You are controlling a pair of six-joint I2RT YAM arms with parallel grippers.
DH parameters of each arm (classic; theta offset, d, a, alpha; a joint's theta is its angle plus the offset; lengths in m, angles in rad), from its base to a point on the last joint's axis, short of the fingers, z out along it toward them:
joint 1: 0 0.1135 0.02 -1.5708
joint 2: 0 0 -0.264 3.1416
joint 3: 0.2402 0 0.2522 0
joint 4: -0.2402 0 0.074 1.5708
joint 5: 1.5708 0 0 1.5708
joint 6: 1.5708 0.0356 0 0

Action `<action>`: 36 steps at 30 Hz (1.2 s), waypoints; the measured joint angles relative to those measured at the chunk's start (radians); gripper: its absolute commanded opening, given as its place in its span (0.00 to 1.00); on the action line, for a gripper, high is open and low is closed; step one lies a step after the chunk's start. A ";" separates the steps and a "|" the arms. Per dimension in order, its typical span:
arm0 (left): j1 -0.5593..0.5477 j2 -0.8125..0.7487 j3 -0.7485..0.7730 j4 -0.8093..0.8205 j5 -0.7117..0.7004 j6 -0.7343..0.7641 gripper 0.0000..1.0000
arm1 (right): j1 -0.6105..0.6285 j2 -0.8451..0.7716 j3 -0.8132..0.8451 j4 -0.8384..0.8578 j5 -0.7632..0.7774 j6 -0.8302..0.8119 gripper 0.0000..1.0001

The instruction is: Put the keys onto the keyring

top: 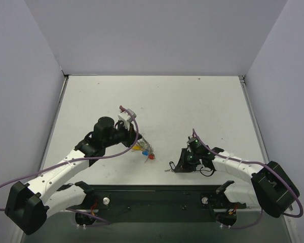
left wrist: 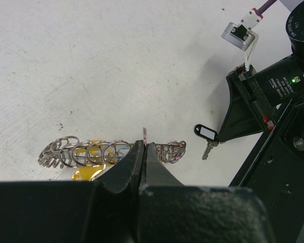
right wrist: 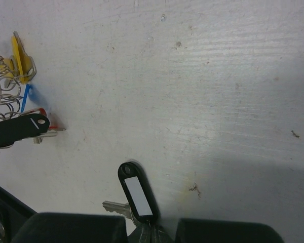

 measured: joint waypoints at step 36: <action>-0.150 0.023 -0.060 0.182 0.327 0.124 0.00 | -0.053 -0.102 0.432 -0.161 -0.226 -0.640 0.00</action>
